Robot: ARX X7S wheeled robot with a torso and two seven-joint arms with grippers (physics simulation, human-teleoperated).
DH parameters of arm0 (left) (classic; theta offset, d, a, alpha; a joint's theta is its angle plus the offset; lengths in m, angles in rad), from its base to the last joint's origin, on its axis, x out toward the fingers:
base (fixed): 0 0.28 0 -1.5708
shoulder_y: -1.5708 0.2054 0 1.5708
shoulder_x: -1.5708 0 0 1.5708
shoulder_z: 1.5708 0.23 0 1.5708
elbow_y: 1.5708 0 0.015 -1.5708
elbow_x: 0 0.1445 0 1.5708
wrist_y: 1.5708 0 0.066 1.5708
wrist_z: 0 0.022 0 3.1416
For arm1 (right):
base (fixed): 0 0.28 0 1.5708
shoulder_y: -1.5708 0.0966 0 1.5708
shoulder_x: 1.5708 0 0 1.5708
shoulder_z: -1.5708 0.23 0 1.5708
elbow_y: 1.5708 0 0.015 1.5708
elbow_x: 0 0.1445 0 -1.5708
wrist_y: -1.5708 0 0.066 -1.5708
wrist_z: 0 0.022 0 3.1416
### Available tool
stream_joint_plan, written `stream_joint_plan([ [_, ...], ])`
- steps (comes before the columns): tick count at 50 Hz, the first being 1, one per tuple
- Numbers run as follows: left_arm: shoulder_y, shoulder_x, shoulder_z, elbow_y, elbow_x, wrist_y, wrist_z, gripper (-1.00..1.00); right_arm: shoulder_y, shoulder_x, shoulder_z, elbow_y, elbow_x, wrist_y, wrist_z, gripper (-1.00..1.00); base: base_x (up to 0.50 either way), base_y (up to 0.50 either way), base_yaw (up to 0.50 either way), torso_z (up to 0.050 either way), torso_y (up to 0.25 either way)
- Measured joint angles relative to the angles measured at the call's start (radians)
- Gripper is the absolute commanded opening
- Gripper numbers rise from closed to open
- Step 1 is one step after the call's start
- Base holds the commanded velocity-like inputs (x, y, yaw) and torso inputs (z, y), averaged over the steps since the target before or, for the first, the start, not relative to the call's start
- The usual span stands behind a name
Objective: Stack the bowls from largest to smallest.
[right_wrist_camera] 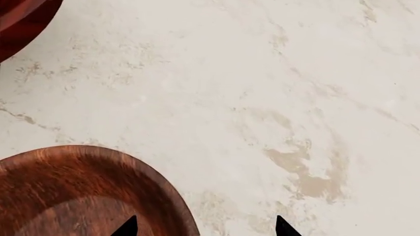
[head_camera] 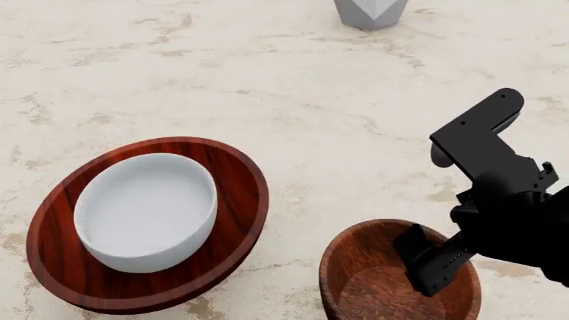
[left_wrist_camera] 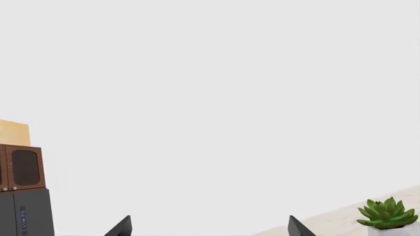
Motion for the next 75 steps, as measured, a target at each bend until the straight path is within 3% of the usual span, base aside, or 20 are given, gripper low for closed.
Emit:
stream_joint_plan([
  [42,0.013,-0.002,0.009,-0.023,0.000,0.026,-0.004,1.00,-0.110,-0.046,-0.023,0.096,-0.036,-0.082,-0.028,1.00,0.00,0.00,0.00,0.000,0.000],
  [43,0.014,-0.002,0.009,-0.024,0.000,0.027,-0.004,1.00,-0.111,-0.047,-0.023,0.098,-0.037,-0.083,-0.028,-1.00,0.00,0.00,0.00,0.000,0.000],
  [59,0.015,-0.004,0.010,-0.025,-0.002,0.029,-0.007,1.00,-0.114,-0.037,-0.016,0.086,-0.017,-0.092,-0.022,-1.00,0.00,0.00,0.00,0.000,0.000],
  [75,-0.028,-0.010,0.011,-0.004,-0.017,-0.013,-0.011,1.00,0.028,-0.031,0.053,0.061,0.008,-0.046,0.005,-1.00,0.00,0.00,0.00,0.000,0.000],
])
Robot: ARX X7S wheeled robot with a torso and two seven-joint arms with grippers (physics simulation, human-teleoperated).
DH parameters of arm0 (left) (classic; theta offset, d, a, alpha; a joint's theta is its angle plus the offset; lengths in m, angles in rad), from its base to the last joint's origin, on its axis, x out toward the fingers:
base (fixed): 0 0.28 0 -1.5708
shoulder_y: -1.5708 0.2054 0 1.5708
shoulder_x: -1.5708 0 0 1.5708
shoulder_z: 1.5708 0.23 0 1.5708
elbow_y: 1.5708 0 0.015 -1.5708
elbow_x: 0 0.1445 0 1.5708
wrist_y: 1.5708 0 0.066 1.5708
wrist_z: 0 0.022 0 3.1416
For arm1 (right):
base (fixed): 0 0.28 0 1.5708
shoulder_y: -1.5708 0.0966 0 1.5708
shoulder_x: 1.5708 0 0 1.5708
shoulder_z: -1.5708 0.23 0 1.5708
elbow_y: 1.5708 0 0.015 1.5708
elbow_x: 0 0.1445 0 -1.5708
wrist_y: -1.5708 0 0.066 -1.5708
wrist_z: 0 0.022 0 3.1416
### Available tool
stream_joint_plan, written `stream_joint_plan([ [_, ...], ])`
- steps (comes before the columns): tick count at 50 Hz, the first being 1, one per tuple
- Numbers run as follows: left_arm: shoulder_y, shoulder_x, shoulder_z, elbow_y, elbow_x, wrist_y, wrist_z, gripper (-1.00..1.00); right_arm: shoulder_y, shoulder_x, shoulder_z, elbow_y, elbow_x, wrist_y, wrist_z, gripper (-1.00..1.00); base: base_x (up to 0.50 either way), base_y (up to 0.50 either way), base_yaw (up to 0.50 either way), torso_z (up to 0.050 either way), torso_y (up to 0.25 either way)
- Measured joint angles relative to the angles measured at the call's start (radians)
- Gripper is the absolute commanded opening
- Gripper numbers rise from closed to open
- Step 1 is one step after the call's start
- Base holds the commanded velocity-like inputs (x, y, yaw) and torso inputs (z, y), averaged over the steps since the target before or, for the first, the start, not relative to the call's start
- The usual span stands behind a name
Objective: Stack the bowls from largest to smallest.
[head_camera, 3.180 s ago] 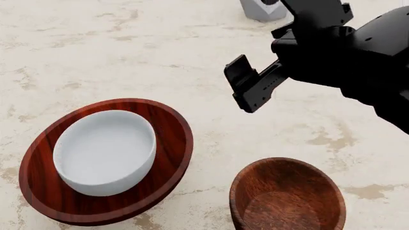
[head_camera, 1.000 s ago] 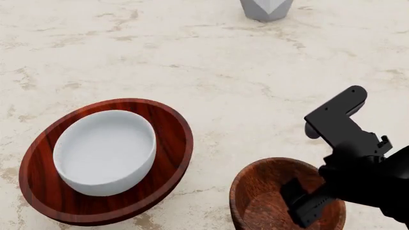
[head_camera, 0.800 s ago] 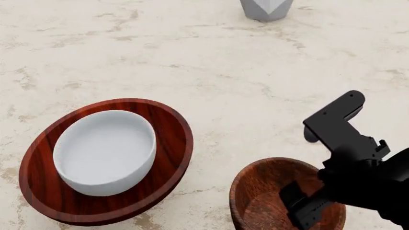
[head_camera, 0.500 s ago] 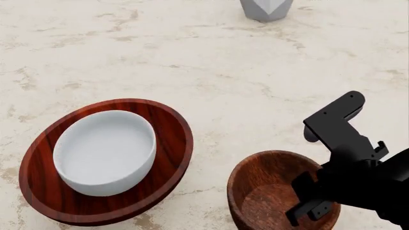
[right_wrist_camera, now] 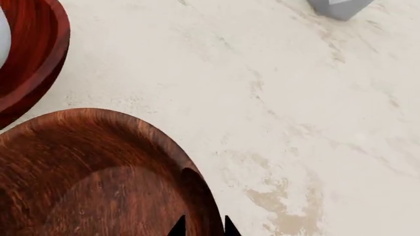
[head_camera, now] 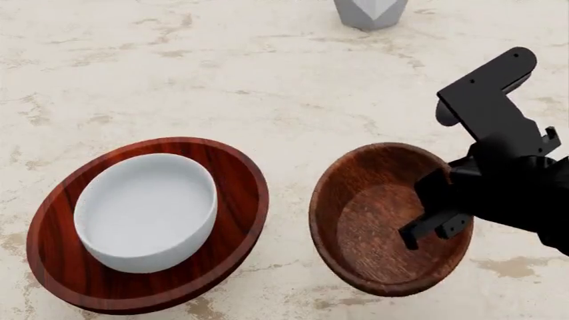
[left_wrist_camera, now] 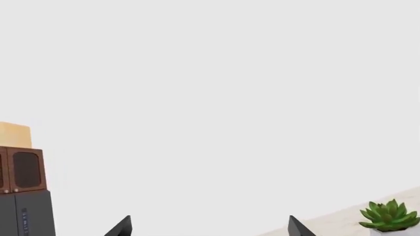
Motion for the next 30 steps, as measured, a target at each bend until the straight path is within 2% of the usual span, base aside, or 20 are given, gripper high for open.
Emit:
stream_joint_plan([
  [18,-0.022,-0.006,-0.011,0.025,-0.018,-0.034,-0.005,1.00,0.151,-0.052,0.063,0.029,0.024,0.064,0.035,-1.00,0.00,0.00,0.00,0.000,0.000],
  [30,-0.025,-0.011,-0.029,0.050,-0.035,-0.059,-0.008,1.00,0.235,-0.188,0.078,0.164,0.016,0.079,0.003,-1.00,0.00,0.00,0.00,0.000,0.000],
])
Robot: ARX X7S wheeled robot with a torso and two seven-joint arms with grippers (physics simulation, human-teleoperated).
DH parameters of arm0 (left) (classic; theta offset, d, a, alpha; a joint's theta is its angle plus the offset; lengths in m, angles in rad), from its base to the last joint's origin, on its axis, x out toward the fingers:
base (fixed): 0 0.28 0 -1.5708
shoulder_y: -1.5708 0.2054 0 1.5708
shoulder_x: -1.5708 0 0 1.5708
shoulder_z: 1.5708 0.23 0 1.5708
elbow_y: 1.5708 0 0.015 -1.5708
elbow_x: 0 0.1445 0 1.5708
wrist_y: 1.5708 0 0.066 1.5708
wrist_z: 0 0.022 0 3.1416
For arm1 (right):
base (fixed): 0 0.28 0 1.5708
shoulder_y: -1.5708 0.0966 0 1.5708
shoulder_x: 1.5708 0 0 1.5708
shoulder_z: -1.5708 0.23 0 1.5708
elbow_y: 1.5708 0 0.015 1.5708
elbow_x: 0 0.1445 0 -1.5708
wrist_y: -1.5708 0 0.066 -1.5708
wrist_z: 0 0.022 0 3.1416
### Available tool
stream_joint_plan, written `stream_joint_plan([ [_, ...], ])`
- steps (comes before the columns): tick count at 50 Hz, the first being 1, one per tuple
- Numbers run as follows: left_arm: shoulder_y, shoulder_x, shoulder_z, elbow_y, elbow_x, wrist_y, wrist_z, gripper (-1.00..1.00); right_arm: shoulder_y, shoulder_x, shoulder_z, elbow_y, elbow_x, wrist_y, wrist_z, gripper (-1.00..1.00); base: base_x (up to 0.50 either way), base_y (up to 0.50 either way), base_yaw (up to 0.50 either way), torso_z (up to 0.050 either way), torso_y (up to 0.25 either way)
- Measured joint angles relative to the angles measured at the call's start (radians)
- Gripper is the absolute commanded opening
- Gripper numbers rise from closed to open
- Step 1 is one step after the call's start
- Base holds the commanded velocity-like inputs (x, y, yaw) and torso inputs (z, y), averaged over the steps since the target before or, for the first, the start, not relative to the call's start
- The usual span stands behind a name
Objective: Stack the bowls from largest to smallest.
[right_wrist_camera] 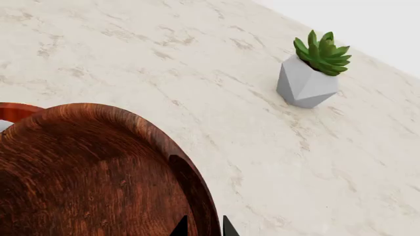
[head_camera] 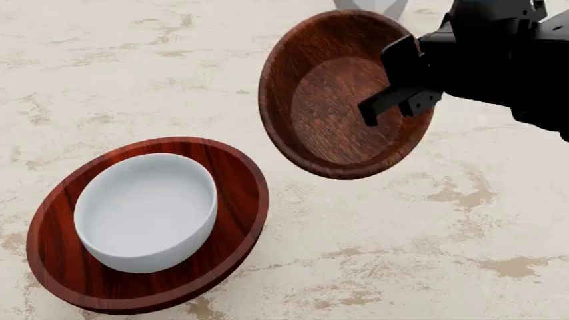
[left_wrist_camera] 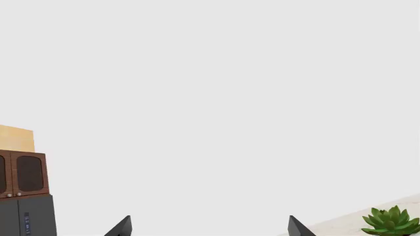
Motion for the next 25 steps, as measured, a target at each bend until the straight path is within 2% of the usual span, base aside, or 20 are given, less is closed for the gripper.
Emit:
stream_joint_plan([
  [14,-0.012,-0.009,-0.016,0.023,-0.017,-0.033,-0.004,1.00,0.057,-0.224,-0.013,0.244,-0.036,-0.026,-0.120,-1.00,0.00,0.00,0.00,0.000,0.000],
  [25,-0.019,-0.017,-0.027,0.039,-0.028,-0.057,-0.009,1.00,0.075,-0.357,-0.015,0.371,-0.044,-0.043,-0.196,-1.00,0.00,0.00,0.00,0.000,0.000],
])
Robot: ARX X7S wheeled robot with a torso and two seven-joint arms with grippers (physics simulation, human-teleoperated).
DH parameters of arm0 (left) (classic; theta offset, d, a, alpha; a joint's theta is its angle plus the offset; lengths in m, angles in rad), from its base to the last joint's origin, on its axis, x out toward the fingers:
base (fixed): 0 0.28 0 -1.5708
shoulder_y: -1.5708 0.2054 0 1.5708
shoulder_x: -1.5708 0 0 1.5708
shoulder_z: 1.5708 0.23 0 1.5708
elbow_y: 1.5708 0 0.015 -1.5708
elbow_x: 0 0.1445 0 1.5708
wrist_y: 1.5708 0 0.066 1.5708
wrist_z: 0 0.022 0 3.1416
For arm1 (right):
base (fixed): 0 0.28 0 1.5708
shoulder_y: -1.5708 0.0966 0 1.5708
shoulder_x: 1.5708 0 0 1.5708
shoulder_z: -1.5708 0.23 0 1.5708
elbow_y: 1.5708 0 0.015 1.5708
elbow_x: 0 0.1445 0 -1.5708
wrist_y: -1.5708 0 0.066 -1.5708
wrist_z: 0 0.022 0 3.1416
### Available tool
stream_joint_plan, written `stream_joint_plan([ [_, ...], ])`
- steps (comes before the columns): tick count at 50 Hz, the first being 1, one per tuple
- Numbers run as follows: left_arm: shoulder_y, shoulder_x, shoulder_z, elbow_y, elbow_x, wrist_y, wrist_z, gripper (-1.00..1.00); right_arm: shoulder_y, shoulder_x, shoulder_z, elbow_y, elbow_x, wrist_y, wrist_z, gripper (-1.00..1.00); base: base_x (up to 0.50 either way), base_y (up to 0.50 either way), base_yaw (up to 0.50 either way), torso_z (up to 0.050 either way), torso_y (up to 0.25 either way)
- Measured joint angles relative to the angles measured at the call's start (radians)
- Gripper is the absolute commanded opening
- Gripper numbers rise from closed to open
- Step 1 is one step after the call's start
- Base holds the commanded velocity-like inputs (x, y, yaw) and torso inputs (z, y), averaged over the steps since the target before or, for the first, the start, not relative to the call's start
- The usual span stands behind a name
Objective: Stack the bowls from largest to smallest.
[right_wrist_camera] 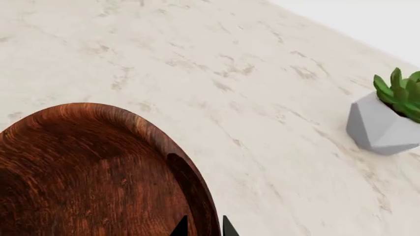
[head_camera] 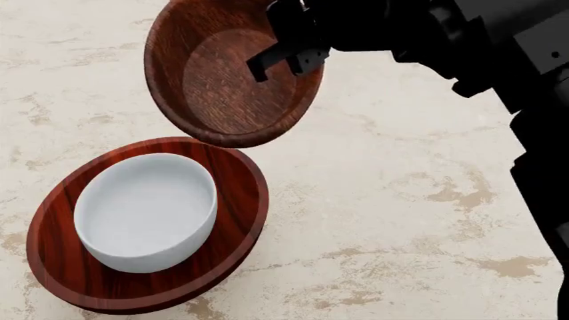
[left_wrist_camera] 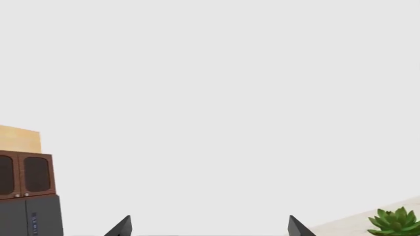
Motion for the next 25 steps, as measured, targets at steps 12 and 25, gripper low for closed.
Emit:
stream_joint_plan([
  [12,0.020,-0.007,-0.019,0.008,-0.005,0.003,-0.002,1.00,-0.003,-0.108,0.002,0.076,0.009,-0.001,-0.049,-1.00,0.00,0.00,0.00,0.000,0.000],
  [25,0.059,-0.024,-0.062,0.021,-0.013,0.010,0.002,1.00,-0.008,-0.230,-0.028,0.188,0.003,-0.043,-0.113,-1.00,0.00,0.00,0.00,0.000,0.000],
])
